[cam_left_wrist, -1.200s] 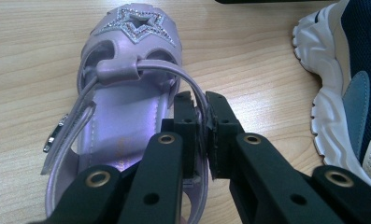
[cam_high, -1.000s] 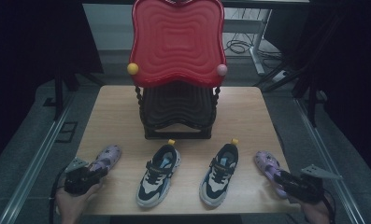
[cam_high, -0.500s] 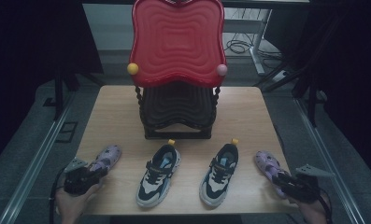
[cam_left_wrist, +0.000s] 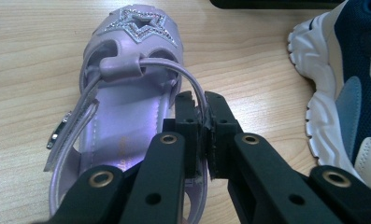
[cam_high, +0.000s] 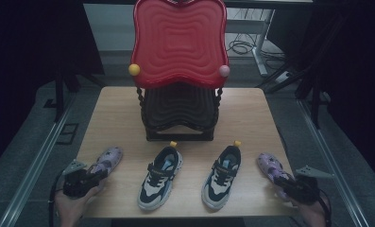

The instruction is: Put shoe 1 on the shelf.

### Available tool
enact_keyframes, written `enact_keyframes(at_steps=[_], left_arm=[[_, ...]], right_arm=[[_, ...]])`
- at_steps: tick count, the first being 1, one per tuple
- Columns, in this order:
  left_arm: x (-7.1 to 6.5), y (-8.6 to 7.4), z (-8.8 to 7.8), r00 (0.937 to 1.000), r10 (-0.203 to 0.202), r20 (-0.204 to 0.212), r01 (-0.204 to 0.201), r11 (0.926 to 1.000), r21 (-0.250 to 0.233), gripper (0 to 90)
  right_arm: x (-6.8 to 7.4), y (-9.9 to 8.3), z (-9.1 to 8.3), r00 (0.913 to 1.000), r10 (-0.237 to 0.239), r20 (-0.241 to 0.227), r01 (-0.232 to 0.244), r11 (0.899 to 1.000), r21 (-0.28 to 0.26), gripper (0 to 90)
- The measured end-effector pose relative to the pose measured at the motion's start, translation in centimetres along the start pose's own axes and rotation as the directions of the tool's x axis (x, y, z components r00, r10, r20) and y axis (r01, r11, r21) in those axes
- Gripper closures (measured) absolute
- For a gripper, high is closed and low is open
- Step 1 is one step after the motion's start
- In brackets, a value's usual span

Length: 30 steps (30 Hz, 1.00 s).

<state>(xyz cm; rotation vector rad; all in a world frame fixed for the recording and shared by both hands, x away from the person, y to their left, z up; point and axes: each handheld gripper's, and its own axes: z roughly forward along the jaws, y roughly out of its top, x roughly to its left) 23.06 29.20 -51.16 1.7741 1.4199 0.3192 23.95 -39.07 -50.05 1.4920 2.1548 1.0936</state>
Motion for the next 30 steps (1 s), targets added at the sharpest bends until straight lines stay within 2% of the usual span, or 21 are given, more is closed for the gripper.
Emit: enact_keyframes(at_steps=[5,9,11,17,19,20,23,27,28,29,30], left_arm=[[0.4,0.0,-0.5,0.9998,-0.016,0.014,0.016,0.9997,-0.020,86.3],[0.9,0.0,-1.3,0.9989,-0.039,0.026,0.040,0.9975,-0.057,86.5],[1.3,0.0,-1.8,0.9969,-0.058,0.054,0.063,0.9945,-0.084,86.5],[1.5,0.0,-2.3,0.9932,-0.078,0.086,0.088,0.9897,-0.113,86.4],[1.5,0.0,-2.4,0.9910,-0.088,0.100,0.101,0.9868,-0.127,86.4],[1.4,0.1,-2.6,0.9881,-0.099,0.118,0.115,0.9835,-0.140,86.4],[1.4,0.1,-2.7,0.9855,-0.105,0.133,0.124,0.9807,-0.151,86.3],[1.2,0.3,-3.0,0.9827,-0.109,0.150,0.134,0.9761,-0.171,86.3],[1.1,0.3,-3.1,0.9832,-0.106,0.148,0.132,0.9752,-0.178,86.3],[1.1,0.3,-3.1,0.9832,-0.106,0.148,0.132,0.9752,-0.178,86.3],[1.0,0.4,-3.2,0.9829,-0.108,0.149,0.135,0.9731,-0.187,86.3]], right_arm=[[-0.4,-0.1,-0.2,0.9999,0.014,-0.011,-0.014,1.000,-0.021,84.4],[-0.8,-0.2,-0.4,0.9991,0.037,-0.018,-0.038,0.998,-0.050,84.6],[-0.9,-0.2,-0.5,0.9989,0.037,-0.027,-0.039,0.997,-0.073,84.7],[-0.9,-0.1,-0.7,0.9975,0.050,-0.049,-0.055,0.993,-0.102,84.6],[-0.9,-0.1,-0.8,0.9962,0.059,-0.063,-0.066,0.991,-0.114,84.6],[-0.9,0.0,-0.8,0.9948,0.064,-0.079,-0.074,0.989,-0.129,84.6],[-0.8,0.2,-0.9,0.9929,0.072,-0.094,-0.085,0.986,-0.142,84.7],[-0.9,0.4,-1.2,0.9881,0.094,-0.122,-0.117,0.974,-0.193,84.8],[-0.9,0.4,-1.4,0.9861,0.099,-0.134,-0.127,0.967,-0.223,84.8],[-0.9,0.4,-1.4,0.9861,0.099,-0.134,-0.127,0.967,-0.223,84.8],[-1.0,0.5,-1.6,0.9829,0.112,-0.147,-0.145,0.959,-0.243,84.8]])
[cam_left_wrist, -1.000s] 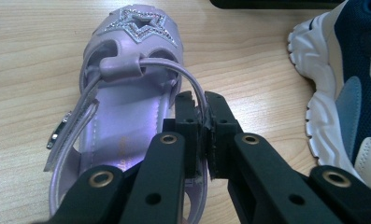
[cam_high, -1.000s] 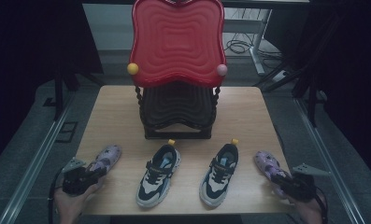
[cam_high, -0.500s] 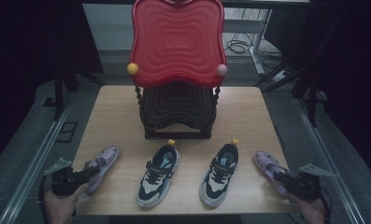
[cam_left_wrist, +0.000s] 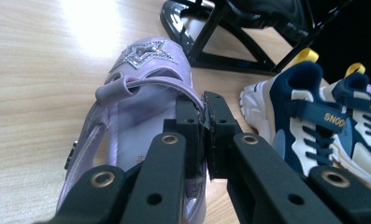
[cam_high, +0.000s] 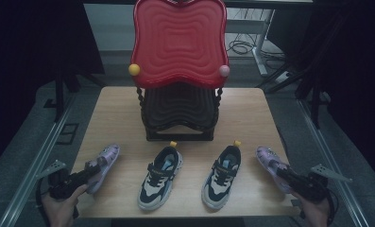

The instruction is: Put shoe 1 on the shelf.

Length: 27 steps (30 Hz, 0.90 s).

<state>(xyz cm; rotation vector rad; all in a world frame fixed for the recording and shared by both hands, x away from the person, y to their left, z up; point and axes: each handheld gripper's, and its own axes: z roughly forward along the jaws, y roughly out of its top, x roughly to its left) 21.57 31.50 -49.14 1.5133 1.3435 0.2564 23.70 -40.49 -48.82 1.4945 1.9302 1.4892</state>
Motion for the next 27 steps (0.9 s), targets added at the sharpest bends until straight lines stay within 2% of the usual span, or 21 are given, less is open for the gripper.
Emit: enact_keyframes(at_steps=[6,11,12,14,16,18,20,24,27], left_arm=[[-0.6,0.5,-0.5,0.9998,-0.009,0.019,0.010,0.9989,-0.046,86.3],[-1.7,1.7,-1.2,0.9996,0.015,0.025,-0.013,0.9970,-0.076,86.4],[-2.1,2.1,-1.4,0.9992,0.020,0.035,-0.017,0.9958,-0.090,86.3],[-2.3,2.4,-1.6,0.9988,0.026,0.043,-0.021,0.9949,-0.099,86.3],[-2.8,2.9,-1.7,0.9977,0.029,0.061,-0.022,0.9935,-0.112,86.3],[-3.0,3.1,-1.8,0.9968,0.040,0.069,-0.032,0.9932,-0.112,86.3],[-3.4,3.5,-1.7,0.9955,0.046,0.082,-0.037,0.9931,-0.111,86.3],[-3.9,4.0,-1.5,0.9935,0.057,0.099,-0.045,0.9923,-0.115,86.3],[-4.3,4.3,-1.2,0.9915,0.067,0.111,-0.053,0.9913,-0.120,86.3]], right_arm=[[0.4,0.6,-0.2,0.9999,0.013,-0.010,-0.014,0.997,-0.074,85.0],[0.8,1.6,-0.1,0.9996,0.007,-0.026,-0.009,0.995,-0.097,85.1],[1.1,2.1,0.1,0.9993,-0.003,-0.037,-0.001,0.993,-0.115,85.1],[1.3,2.3,0.2,0.9991,-0.006,-0.043,0.001,0.993,-0.120,85.1],[1.9,3.2,0.4,0.9974,-0.032,-0.065,0.024,0.992,-0.124,85.1],[2.1,3.5,0.4,0.9965,-0.047,-0.069,0.037,0.991,-0.131,85.0],[2.8,4.1,0.5,0.9939,-0.053,-0.096,0.038,0.987,-0.155,85.1],[3.5,4.7,1.0,0.9890,-0.069,-0.131,0.048,0.986,-0.162,85.1],[3.7,5.1,1.3,0.9880,-0.080,-0.133,0.057,0.984,-0.168,85.1]])
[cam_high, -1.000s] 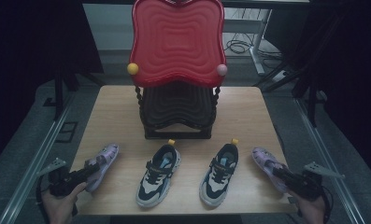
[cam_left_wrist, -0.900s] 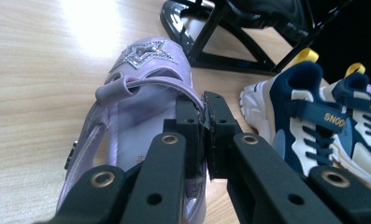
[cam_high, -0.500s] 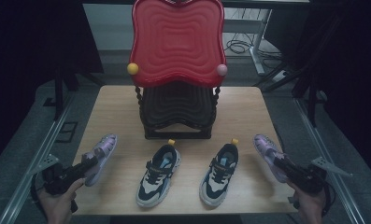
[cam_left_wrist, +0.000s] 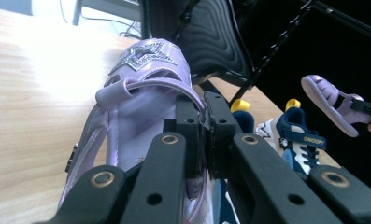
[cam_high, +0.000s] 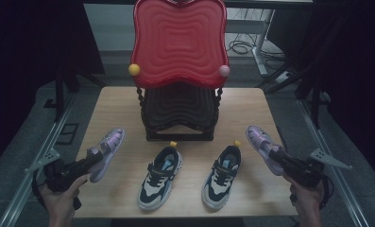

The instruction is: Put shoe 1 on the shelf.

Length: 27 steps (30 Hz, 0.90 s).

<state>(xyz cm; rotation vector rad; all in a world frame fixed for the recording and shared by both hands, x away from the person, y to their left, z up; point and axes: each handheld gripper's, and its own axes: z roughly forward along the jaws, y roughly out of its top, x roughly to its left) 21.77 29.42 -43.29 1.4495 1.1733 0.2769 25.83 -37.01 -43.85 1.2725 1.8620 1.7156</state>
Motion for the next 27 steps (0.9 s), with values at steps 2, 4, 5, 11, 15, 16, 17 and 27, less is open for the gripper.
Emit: enact_keyframes(at_steps=[2,4,5,11,15,16,17,27], left_arm=[[-0.2,0.2,0.1,1.0000,0.001,0.008,-0.001,0.9999,-0.013,86.3],[-0.3,0.4,0.2,1.0000,0.001,0.010,-0.001,0.9998,-0.020,86.3],[-0.4,0.5,0.3,1.0000,0.003,0.009,-0.003,0.9998,-0.020,86.3],[-0.8,0.9,0.8,0.9996,0.015,0.023,-0.015,0.9997,-0.020,86.3],[-1.1,1.2,1.3,0.9991,0.024,0.034,-0.023,0.9995,-0.020,86.3],[-1.1,1.3,1.4,0.9990,0.027,0.037,-0.026,0.9995,-0.018,86.3],[-1.3,1.4,1.6,0.9987,0.030,0.041,-0.030,0.9995,-0.013,86.3],[-1.8,1.5,2.2,0.9976,0.041,0.055,-0.041,0.9992,-0.002,86.2]], right_arm=[[0.2,0.3,0.3,1.0000,0.004,-0.002,-0.004,1.000,-0.007,85.2],[0.3,0.5,0.4,0.9999,0.009,-0.007,-0.009,1.000,-0.014,85.2],[0.4,0.6,0.7,0.9999,0.009,-0.012,-0.010,1.000,-0.019,85.2],[1.0,0.8,1.4,0.9996,0.008,-0.026,-0.009,1.000,-0.026,85.1],[1.8,1.2,2.0,0.9991,-0.001,-0.043,0.000,1.000,-0.031,85.1],[1.9,1.3,2.1,0.9988,-0.011,-0.047,0.009,1.000,-0.027,85.1],[2.1,1.4,2.4,0.9981,-0.014,-0.060,0.012,1.000,-0.024,85.1],[3.3,1.7,3.7,0.9952,-0.032,-0.093,0.030,0.999,-0.019,85.1]])
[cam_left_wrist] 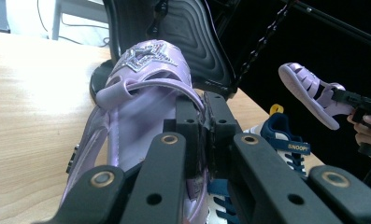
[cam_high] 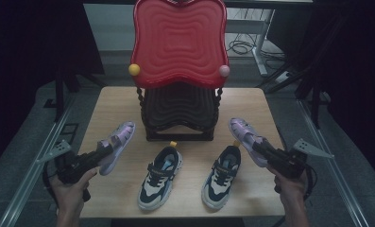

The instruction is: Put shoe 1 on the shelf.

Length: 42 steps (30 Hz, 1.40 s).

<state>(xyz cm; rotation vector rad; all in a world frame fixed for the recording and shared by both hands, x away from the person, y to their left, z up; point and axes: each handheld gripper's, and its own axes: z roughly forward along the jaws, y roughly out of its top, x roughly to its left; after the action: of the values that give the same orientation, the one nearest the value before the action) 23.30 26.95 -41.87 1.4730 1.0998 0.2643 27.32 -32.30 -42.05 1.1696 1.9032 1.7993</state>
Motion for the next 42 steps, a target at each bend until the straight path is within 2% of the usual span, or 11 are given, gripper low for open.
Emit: enact_keyframes(at_steps=[4,8,17,21,28,42], left_arm=[[-0.3,0.0,0.6,0.9999,0.008,0.007,-0.008,0.9999,0.009,86.3],[-0.6,0.0,1.0,0.9998,0.013,0.013,-0.014,0.9998,0.016,86.3],[-1.0,0.0,2.0,0.9992,0.026,0.029,-0.027,0.9991,0.032,86.2],[-1.1,0.0,2.5,0.9991,0.027,0.034,-0.028,0.9991,0.030,86.3],[-1.6,0.2,3.5,0.9986,0.030,0.044,-0.031,0.9992,0.023,86.2],[-2.4,0.5,5.6,0.9971,0.050,0.058,-0.052,0.9977,0.044,86.2]], right_arm=[[0.5,-0.1,0.4,0.9997,-0.017,-0.014,0.017,1.000,0.017,85.1],[0.7,-0.2,0.7,0.9997,-0.009,-0.023,0.010,1.000,0.019,85.1],[1.6,-0.1,2.0,0.9990,-0.029,-0.034,0.029,0.999,0.015,85.1],[2.1,-0.1,3.0,0.9980,-0.042,-0.046,0.043,0.999,0.018,85.1],[2.7,-0.2,4.3,0.9971,-0.035,-0.067,0.036,0.999,0.013,85.1],[3.9,-0.1,6.4,0.9949,-0.034,-0.095,0.036,0.999,0.018,85.0]])
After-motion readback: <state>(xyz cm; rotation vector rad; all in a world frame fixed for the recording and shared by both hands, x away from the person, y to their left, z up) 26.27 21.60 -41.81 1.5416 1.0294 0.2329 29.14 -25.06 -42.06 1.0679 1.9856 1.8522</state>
